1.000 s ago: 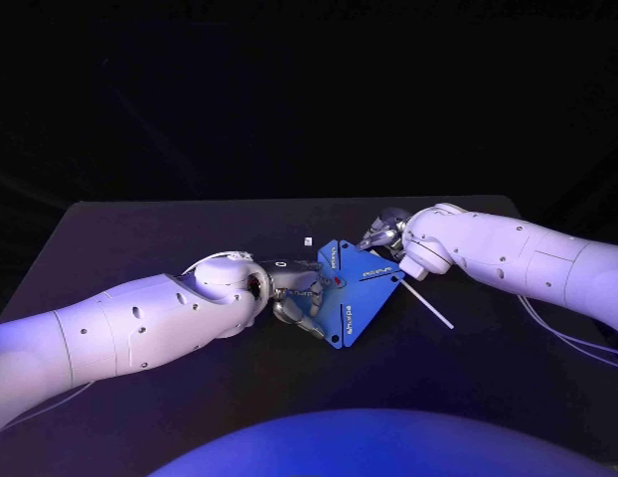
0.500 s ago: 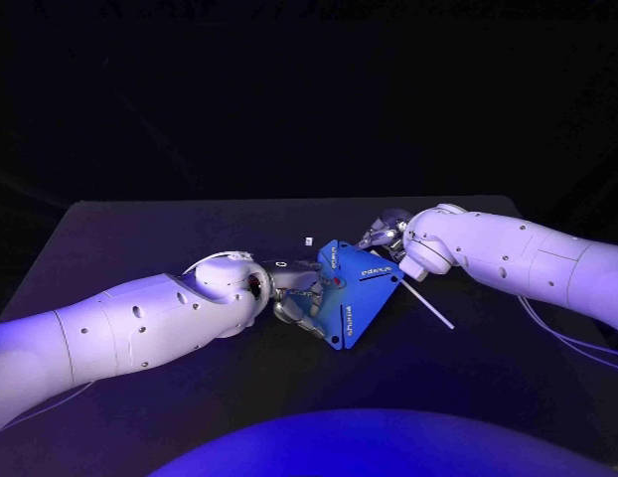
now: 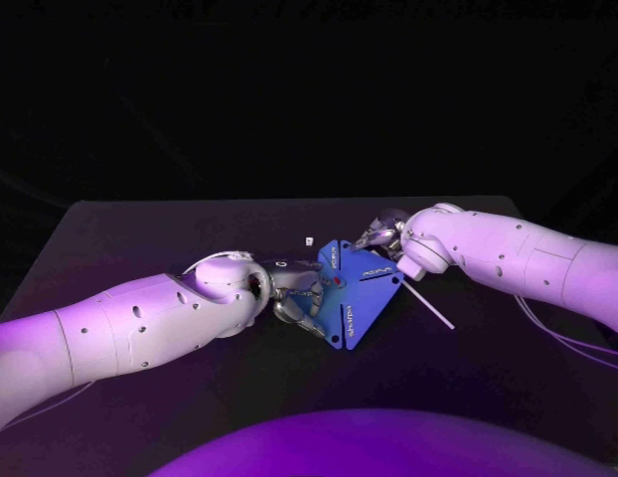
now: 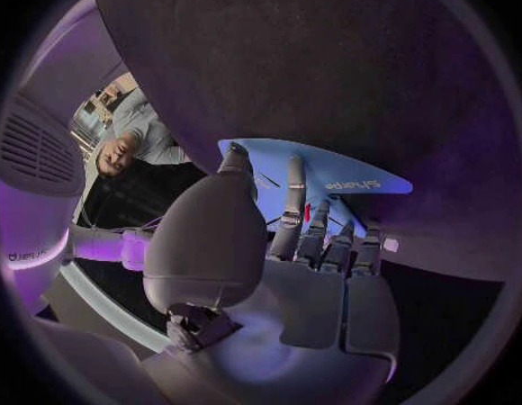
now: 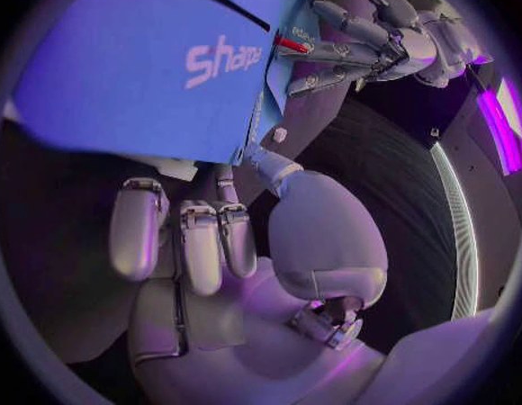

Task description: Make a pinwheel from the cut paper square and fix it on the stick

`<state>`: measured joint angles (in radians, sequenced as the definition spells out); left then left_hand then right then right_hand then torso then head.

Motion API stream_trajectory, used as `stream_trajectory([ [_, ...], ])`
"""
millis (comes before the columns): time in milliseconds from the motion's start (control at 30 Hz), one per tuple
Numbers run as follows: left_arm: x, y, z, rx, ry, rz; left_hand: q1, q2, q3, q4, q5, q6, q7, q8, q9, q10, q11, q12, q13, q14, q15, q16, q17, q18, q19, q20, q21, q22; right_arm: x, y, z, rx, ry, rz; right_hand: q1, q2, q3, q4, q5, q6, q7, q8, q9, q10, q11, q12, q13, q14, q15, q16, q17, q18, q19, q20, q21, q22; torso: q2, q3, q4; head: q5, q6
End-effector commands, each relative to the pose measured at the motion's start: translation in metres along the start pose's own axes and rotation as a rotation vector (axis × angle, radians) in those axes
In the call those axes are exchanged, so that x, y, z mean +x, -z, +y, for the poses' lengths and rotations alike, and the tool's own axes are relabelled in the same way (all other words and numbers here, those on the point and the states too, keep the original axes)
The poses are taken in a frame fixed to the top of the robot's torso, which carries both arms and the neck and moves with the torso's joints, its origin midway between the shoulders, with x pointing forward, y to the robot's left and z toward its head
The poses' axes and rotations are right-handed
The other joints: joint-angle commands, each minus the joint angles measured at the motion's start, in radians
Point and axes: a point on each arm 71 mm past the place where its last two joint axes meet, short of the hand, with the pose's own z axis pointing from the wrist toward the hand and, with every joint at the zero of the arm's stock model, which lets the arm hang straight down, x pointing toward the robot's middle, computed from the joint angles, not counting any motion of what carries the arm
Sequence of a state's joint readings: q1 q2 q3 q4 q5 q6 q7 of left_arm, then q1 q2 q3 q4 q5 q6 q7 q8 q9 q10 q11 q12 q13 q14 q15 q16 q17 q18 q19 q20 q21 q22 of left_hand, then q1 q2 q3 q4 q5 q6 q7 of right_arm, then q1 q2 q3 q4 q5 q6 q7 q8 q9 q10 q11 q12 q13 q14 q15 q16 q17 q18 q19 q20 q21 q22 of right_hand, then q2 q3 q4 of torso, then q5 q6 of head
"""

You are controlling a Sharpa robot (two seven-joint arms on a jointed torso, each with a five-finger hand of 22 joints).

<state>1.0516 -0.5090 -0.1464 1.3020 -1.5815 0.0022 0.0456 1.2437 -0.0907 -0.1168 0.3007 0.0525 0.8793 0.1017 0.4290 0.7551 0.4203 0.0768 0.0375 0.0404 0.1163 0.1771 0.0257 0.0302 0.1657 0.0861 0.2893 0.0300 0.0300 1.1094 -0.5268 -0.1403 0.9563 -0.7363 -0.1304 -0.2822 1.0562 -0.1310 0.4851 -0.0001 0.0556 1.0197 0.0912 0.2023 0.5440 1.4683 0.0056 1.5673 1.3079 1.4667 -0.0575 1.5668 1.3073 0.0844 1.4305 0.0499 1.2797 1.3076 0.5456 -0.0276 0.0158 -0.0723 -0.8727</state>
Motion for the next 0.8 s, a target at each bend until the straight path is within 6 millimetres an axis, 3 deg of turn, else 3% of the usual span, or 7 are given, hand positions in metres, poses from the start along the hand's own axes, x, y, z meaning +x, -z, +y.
stream_trajectory([
  [33, 0.0018, 0.0002, 0.0006, -0.004, 0.005, 0.019, 0.001, 0.01, 0.006, -0.002, -0.004, -0.001, 0.007, -0.004, 0.002, -0.005, 0.001, 0.002, 0.001, -0.001, 0.005, -0.004, -0.001, 0.001, -0.005, 0.0, 0.002, 0.002, 0.0009, -0.0007, -0.0007, 0.0, 0.009, 0.019, -0.015, -0.006, -0.003, 0.013, -0.004, -0.013, 0.004, -0.008, -0.003, 0.103, 0.011, 0.003, 0.263, 0.104, 0.01, 0.004, 0.264, -0.011, 0.001, 0.006, -0.006, 0.023, 0.0, -0.0001, -0.0004, 0.0, 0.0],
  [333, 0.0018, 0.0006, 0.001, -0.006, 0.006, 0.019, 0.004, 0.014, 0.009, -0.002, -0.004, -0.002, 0.008, -0.004, 0.003, -0.006, 0.002, 0.002, 0.001, -0.001, 0.005, -0.005, -0.001, 0.001, -0.005, 0.0, 0.003, 0.002, 0.0003, -0.0021, -0.0012, 0.005, 0.013, 0.027, -0.021, -0.009, -0.009, 0.022, -0.004, -0.027, 0.01, -0.018, -0.006, 0.103, 0.016, 0.003, 0.263, 0.104, 0.014, 0.004, 0.264, -0.01, 0.0, 0.011, -0.009, 0.023, 0.0, 0.0008, -0.0007, 0.001, 0.0],
  [500, 0.0018, 0.0007, 0.001, -0.006, 0.006, 0.019, 0.004, 0.014, 0.009, -0.002, -0.004, -0.002, 0.008, -0.004, 0.003, -0.006, 0.002, 0.002, 0.001, -0.001, 0.005, -0.005, -0.001, 0.001, -0.005, 0.0, 0.003, 0.002, 0.0015, -0.0024, 0.0001, 0.002, 0.016, 0.035, 0.05, 0.034, 0.041, -0.01, 0.009, -0.009, 0.002, -0.012, -0.001, 0.103, 0.011, 0.003, 0.263, 0.104, 0.011, 0.004, 0.264, -0.01, 0.002, 0.011, -0.007, 0.027, 0.001, 0.0006, -0.0011, 0.001, 0.0],
  [800, 0.0016, 0.0005, 0.0006, -0.005, 0.006, 0.019, 0.004, 0.014, 0.009, -0.002, -0.004, -0.002, 0.008, -0.004, 0.003, -0.006, 0.002, 0.002, 0.001, -0.001, 0.005, -0.005, -0.001, 0.001, -0.005, 0.0, 0.003, 0.002, 0.0026, -0.0029, 0.0012, 0.001, 0.022, 0.041, 0.057, 0.037, 0.048, -0.016, 0.005, 0.0, 0.0, -0.008, 0.001, 0.103, 0.009, 0.003, 0.263, 0.104, 0.01, 0.004, 0.264, -0.01, 0.003, 0.01, -0.005, 0.029, 0.0, 0.0, -0.0007, 0.0, 0.0],
])
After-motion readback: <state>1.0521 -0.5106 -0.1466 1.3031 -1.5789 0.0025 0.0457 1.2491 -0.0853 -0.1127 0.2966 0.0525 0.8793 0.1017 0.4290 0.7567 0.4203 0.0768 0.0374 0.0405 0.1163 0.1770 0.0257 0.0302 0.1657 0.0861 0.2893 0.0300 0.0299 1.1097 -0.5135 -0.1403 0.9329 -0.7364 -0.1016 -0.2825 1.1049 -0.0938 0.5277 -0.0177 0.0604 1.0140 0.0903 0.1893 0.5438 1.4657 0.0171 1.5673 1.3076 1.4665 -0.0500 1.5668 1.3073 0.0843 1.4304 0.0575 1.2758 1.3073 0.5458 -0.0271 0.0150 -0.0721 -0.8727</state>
